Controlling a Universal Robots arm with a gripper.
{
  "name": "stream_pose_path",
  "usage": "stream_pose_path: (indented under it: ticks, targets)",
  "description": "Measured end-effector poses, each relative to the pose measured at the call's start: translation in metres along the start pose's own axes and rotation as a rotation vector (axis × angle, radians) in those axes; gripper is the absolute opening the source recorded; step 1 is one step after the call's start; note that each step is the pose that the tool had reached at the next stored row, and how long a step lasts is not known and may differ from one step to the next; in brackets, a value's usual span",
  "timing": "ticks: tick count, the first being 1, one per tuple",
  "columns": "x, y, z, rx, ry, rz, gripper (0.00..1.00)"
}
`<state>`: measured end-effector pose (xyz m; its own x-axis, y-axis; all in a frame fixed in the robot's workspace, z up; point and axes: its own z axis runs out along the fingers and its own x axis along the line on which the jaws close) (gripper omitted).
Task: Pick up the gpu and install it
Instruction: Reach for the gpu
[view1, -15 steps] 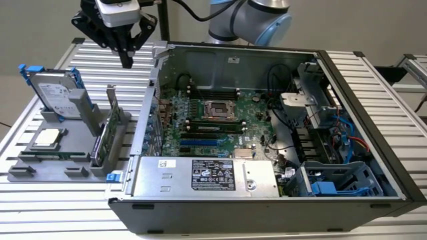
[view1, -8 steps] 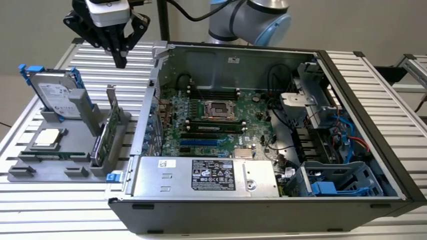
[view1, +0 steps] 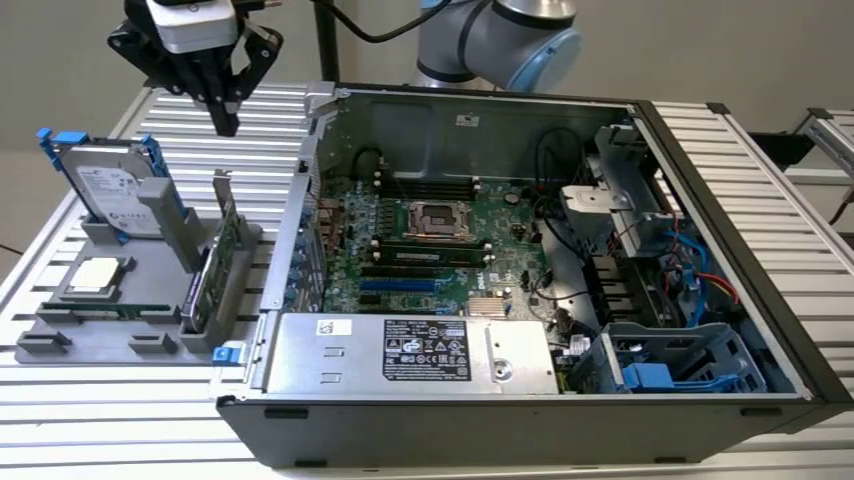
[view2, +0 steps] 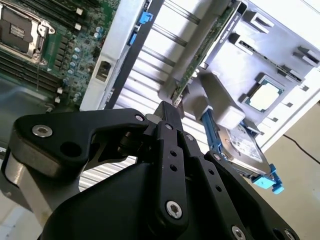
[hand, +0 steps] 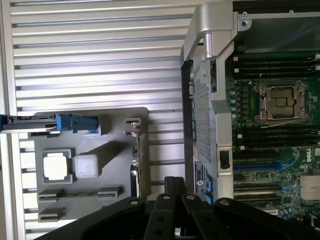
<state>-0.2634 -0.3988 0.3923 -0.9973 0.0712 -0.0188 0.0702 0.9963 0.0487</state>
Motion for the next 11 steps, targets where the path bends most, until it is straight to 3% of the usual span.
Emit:
stream_pose_path:
  ticks: [11]
  targets:
    - [0.0186, -0.0013, -0.0001, 0.0001, 0.0003, 0.0, 0.0]
